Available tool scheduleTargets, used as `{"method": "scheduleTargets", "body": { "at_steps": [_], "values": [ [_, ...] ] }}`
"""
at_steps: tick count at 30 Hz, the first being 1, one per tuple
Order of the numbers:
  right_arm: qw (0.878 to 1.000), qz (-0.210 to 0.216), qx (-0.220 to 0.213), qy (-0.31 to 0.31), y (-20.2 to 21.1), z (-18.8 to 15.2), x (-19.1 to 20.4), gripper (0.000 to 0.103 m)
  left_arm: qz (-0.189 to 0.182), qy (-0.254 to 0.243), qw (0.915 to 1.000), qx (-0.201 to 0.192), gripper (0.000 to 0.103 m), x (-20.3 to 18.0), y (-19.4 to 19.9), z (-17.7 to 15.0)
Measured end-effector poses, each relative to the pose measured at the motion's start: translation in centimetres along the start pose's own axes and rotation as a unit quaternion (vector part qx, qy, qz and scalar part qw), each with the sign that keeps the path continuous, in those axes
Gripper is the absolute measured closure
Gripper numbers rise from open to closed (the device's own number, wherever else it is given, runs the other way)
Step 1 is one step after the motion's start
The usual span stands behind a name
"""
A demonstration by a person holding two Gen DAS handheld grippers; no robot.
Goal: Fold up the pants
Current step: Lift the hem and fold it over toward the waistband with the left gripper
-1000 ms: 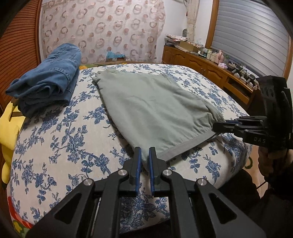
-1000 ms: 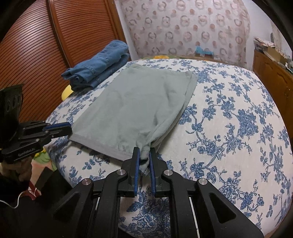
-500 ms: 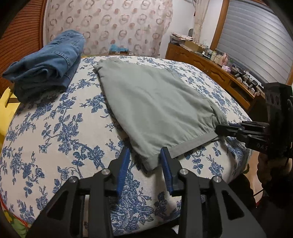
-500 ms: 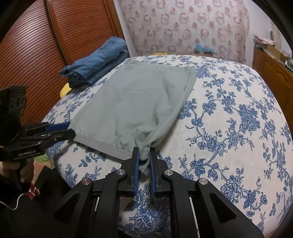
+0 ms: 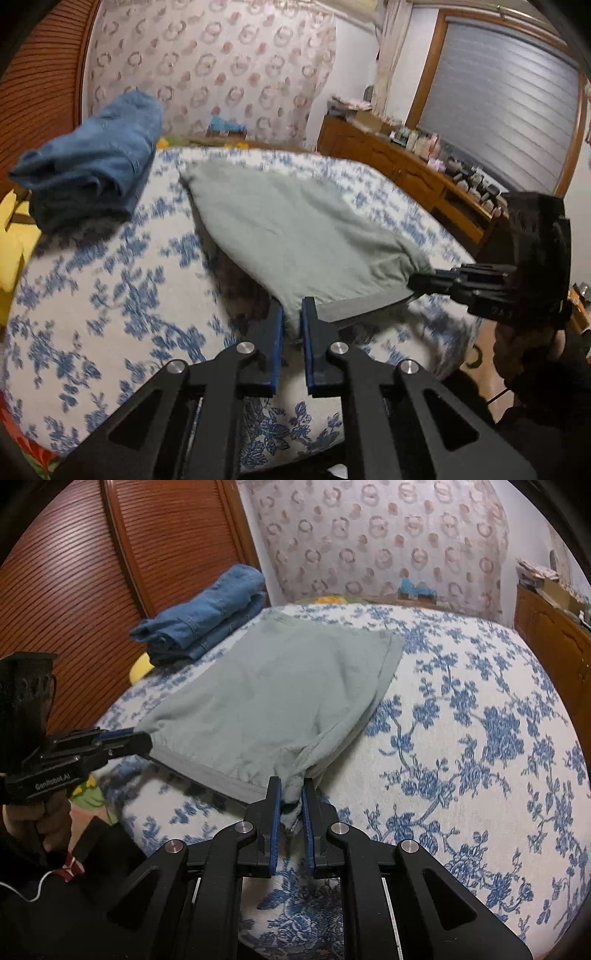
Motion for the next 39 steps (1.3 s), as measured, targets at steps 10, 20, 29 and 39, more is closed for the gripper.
{"method": "scheduleTargets", "body": {
  "at_steps": [10, 20, 29, 39],
  "values": [
    [0.999, 0.008, -0.043, 0.022, 2.8, 3.7, 1.9, 0.095, 0.000, -0.024, 0.9985, -0.049, 0.096, -0.4, 2.3, 4.5],
    [0.996, 0.007, -0.084, 0.040, 5.9, 6.9, 3.0, 0.095, -0.004, -0.048, 0.9947, -0.091, 0.097, -1.8, 4.9, 7.4],
    [0.996, -0.006, -0.078, 0.042, 3.1, 8.1, 1.6, 0.095, 0.017, -0.044, 0.9962, -0.074, 0.097, 0.4, 0.8, 8.1],
    [0.996, -0.046, -0.068, 0.046, -2.3, 11.4, -1.7, 0.095, 0.036, -0.052, 0.9954, -0.071, 0.096, 2.1, -4.0, 11.4]
  ]
}}
Point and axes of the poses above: each gripper's, at about its wrist camera, not at the fingertips, and y roughly against the way its jaws point, x to its left, z to its top, the point moved 10 cm from there along -y, roughly the way its jaws point, and after that the axes turned 8 degrees about -x, right-handed, at the moved point
